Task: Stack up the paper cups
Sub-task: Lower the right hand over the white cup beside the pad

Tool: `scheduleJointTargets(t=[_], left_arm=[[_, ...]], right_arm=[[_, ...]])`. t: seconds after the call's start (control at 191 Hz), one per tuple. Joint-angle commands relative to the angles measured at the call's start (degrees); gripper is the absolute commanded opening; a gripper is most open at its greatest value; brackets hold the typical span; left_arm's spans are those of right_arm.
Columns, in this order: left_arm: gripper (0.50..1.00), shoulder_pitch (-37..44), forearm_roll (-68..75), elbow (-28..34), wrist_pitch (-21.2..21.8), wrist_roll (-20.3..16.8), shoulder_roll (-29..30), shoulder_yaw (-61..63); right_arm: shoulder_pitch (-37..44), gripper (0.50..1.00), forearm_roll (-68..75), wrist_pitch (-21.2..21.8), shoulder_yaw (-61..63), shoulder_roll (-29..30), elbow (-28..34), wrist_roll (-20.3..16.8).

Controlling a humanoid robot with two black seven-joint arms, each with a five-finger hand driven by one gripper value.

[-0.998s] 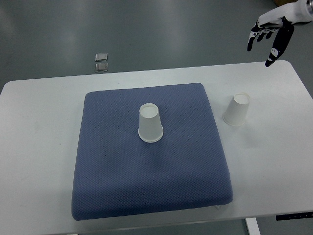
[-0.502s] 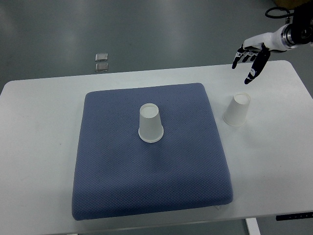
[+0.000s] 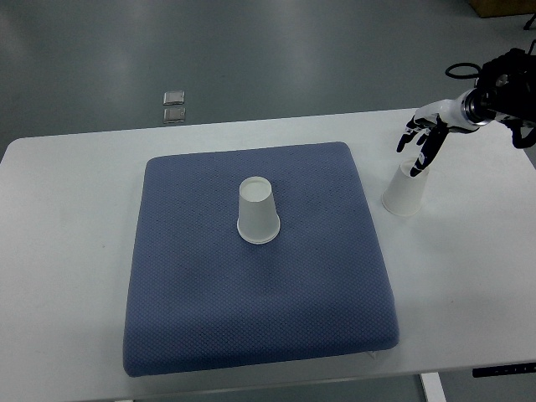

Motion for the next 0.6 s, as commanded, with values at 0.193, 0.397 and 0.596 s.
scheduleJointTargets(t=[0.193,0.397,0.596], left_arm=[[1.0,0.03,0.01,0.01,0.1,0.0,0.0,0.0],[1.0,0.12,0.01,0.01,0.1,0.0,0.0,0.0],[1.0,0.12,-0.08,0.01,0.1,0.0,0.0,0.0]], right_arm=[[-2.94,0.921,0.11,-2.83,0.13,1.57,-1.01,0.08],[-4.7,0.917,0.03,-3.62,0.13,2.97,-2.77,0.17],[-4.96,0.909,-0.06,-4.24,0.04,3.15,-2.94,0.43]])
